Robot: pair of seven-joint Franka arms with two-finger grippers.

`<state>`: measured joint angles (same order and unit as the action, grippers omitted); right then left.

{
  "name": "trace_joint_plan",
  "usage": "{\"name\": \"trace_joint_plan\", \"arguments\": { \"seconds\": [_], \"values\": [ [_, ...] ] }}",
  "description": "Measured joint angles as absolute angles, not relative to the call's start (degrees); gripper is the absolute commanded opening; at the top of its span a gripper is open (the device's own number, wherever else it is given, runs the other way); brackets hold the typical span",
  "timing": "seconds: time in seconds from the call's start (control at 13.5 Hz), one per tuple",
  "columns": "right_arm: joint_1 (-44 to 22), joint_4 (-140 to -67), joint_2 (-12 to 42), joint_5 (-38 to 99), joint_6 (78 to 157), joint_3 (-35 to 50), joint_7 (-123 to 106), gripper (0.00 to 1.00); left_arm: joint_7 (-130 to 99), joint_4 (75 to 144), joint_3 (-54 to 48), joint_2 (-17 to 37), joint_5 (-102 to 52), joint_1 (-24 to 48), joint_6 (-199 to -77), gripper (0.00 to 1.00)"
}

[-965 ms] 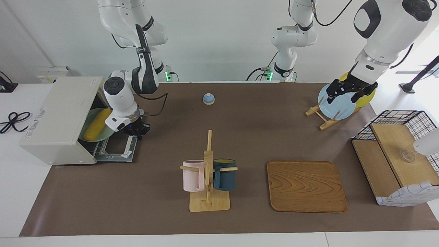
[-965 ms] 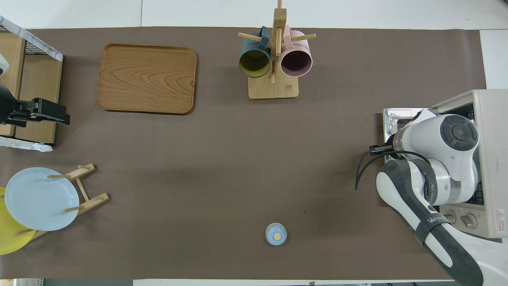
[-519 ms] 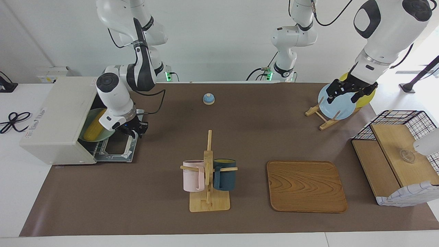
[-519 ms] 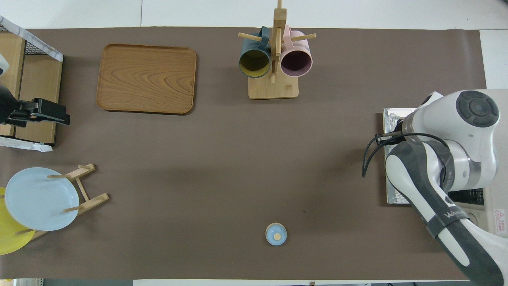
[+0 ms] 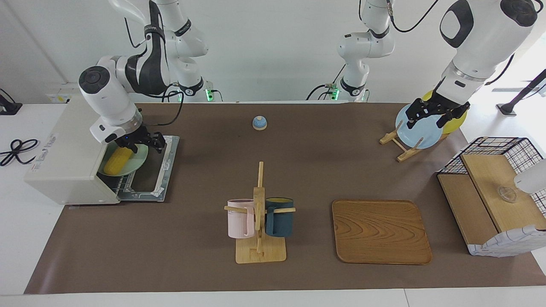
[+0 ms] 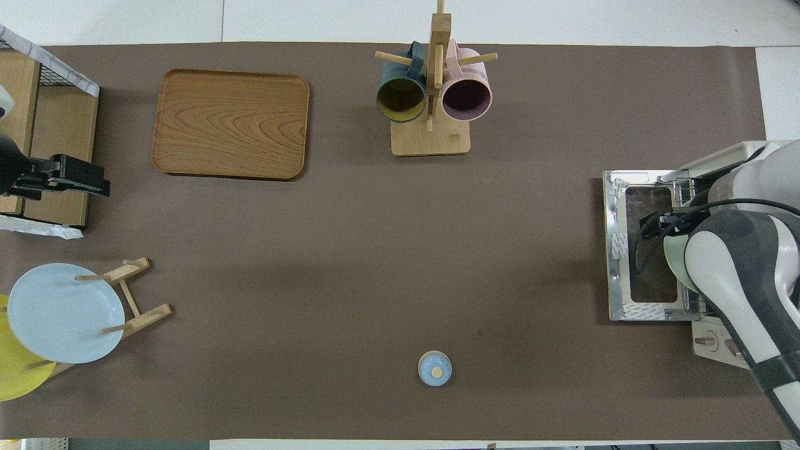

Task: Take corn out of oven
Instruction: 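Reach the right gripper into the oven toward the green plate, then grasp the rim of the green plate with the right gripper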

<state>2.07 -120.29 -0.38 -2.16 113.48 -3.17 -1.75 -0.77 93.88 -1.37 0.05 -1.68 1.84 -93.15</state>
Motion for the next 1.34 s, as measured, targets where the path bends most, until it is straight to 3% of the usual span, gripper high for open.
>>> {"name": "trace_joint_plan", "arguments": {
  "seconds": [0.22,0.74,1.11,1.34],
  "values": [
    [2.4,-123.9,-0.5,-2.2,117.2,-3.1,-1.8,0.66,-0.8,93.9,-1.4,0.1,-1.7,1.8,-93.2,1.0],
    [3.2,-128.6,-1.4,-2.2,120.3,-3.2,-1.8,0.62,-0.8,93.9,-1.4,0.1,-1.7,1.8,-93.1,1.0],
    [5.5,-130.0,-1.9,-2.2,121.8,-3.3,-6.3,0.35,-0.8,93.9,-1.4,0.1,-1.7,1.8,-93.1,1.0],
    [5.8,-130.3,-2.3,-2.2,121.6,-3.3,-6.6,0.07,-0.8,93.9,-1.4,0.1,-1.7,1.8,-93.2,1.0]
  ]
}}
